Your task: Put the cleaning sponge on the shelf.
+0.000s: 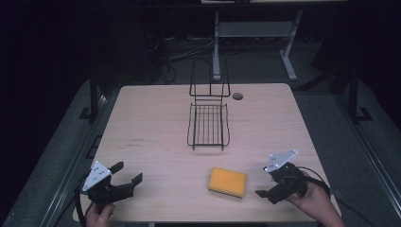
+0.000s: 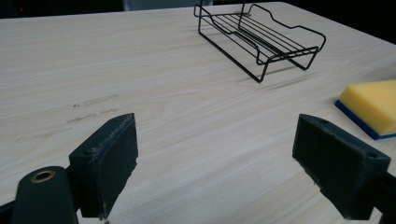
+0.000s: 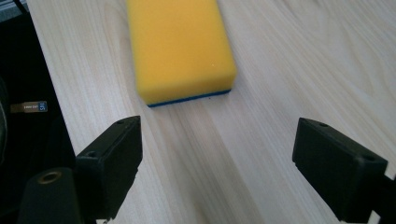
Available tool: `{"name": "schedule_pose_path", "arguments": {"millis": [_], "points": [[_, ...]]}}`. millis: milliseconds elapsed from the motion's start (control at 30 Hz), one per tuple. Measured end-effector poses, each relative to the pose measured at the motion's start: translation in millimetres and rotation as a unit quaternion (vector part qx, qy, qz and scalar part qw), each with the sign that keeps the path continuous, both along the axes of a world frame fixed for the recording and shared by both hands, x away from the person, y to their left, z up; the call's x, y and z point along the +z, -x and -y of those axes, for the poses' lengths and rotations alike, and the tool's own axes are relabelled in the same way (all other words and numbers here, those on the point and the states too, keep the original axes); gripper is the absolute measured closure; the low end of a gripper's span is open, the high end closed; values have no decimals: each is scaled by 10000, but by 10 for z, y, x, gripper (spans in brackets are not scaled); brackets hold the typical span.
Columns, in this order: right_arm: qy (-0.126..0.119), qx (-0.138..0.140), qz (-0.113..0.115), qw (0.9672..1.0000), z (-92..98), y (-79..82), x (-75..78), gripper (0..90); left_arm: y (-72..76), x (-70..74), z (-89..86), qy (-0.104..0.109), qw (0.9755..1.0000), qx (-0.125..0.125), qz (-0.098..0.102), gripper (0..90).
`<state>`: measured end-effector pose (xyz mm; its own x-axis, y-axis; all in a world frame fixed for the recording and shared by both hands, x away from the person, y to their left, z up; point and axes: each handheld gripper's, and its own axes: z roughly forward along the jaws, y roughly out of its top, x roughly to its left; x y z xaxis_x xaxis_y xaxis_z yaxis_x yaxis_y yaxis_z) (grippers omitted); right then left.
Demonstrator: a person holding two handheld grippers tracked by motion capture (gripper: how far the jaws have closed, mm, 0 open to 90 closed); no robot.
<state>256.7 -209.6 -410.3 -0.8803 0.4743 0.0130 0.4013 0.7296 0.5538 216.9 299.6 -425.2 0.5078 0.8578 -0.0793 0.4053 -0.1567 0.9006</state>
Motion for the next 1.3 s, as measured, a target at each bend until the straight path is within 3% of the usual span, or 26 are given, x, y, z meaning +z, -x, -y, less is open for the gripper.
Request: {"name": "schedule_pose_path", "arguments": {"millis": [367,1300], "points": [[140,251,29,9996,-144,-45,47,156,-4,-2,12,-30,10000,-16,6,134],[202,785,-66,9967,-473,-129,108,155,0,5,20,-58,10000,-31,33,135]]}}
